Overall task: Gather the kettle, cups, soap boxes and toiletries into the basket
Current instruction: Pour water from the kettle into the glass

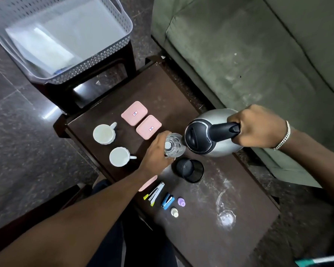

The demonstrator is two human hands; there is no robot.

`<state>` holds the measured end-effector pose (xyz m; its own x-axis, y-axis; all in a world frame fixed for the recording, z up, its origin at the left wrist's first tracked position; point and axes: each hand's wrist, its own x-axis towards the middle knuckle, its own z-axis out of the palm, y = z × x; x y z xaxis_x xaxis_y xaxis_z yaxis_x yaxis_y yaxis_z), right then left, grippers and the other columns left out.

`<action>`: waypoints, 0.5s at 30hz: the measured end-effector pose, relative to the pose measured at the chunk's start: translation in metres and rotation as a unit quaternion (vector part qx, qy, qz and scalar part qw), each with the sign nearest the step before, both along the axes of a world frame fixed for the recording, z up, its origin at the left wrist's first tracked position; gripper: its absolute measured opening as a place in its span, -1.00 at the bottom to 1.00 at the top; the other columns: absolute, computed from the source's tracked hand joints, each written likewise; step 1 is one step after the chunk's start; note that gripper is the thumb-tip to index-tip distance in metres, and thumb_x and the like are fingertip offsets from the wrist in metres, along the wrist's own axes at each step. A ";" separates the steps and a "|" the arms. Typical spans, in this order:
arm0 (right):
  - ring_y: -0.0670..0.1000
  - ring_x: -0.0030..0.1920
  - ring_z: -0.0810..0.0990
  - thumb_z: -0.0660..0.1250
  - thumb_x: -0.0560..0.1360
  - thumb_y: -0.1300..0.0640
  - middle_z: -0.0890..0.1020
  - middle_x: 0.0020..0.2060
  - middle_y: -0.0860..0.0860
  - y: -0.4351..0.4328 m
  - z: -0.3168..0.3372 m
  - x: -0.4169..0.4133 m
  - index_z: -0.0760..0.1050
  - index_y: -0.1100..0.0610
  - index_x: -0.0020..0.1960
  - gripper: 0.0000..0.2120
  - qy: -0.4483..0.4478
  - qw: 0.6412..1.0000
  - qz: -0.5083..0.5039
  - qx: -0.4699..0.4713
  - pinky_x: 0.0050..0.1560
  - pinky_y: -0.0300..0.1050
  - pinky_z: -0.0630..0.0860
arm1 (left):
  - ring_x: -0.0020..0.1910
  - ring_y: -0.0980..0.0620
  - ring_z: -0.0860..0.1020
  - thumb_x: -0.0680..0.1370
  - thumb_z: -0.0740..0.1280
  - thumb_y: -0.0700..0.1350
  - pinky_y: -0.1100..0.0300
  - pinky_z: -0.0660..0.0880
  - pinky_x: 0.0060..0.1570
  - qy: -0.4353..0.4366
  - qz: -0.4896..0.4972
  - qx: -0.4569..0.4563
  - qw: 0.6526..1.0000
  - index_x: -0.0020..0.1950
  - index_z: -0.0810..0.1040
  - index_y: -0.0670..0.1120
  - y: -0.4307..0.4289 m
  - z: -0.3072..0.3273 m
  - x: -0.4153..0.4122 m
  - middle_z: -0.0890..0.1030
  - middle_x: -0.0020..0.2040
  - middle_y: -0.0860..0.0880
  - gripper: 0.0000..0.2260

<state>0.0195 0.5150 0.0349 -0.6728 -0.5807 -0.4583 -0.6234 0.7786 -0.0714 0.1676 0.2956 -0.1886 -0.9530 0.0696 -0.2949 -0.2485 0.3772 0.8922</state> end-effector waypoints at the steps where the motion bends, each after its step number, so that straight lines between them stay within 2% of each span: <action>1: 0.19 -0.53 0.43 0.35 0.10 0.14 0.38 -0.60 0.07 -0.001 -0.004 0.002 0.32 0.15 -0.42 -0.79 0.013 1.000 0.007 0.016 -0.54 -0.21 0.23 | 0.31 0.02 0.50 0.33 0.54 -0.23 0.06 0.45 0.32 0.002 -0.001 0.000 1.000 0.47 0.33 0.02 0.001 -0.002 0.000 0.45 0.34 0.04 -0.25; 7: 0.25 -0.51 0.42 0.31 0.11 0.12 0.33 -0.61 0.05 -0.008 -0.020 0.011 0.31 0.14 -0.44 -0.82 0.048 0.997 0.006 0.066 -0.48 -0.24 0.18 | 0.34 0.02 0.49 0.32 0.51 -0.26 0.07 0.44 0.37 0.008 -0.002 0.003 1.000 0.49 0.32 0.02 0.000 -0.013 0.002 0.43 0.37 0.03 -0.22; 10: 0.25 -0.51 0.42 0.23 0.08 0.08 0.31 -0.61 0.05 -0.012 -0.021 0.015 0.29 0.14 -0.45 -0.84 0.052 0.996 0.002 0.071 -0.48 -0.22 0.25 | 0.37 0.00 0.48 0.32 0.51 -0.27 0.06 0.43 0.38 0.013 -0.001 0.001 1.000 0.48 0.32 0.03 -0.003 -0.015 0.002 0.41 0.39 0.04 -0.22; 15: 0.22 -0.53 0.34 0.17 0.07 0.05 0.24 -0.60 0.01 -0.018 -0.022 0.020 0.22 0.11 -0.47 -0.83 0.076 0.994 0.016 0.081 -0.47 -0.22 0.22 | 0.33 0.02 0.49 0.30 0.54 -0.28 0.17 0.42 0.33 0.011 0.004 0.006 1.000 0.45 0.30 0.10 -0.006 -0.018 0.002 0.41 0.36 0.06 -0.20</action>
<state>0.0399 0.4968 0.0127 -0.7239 -0.5303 -0.4412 -0.6422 0.7518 0.1500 0.1697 0.2895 -0.2071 -0.9598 0.0651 -0.2729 -0.2319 0.3635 0.9022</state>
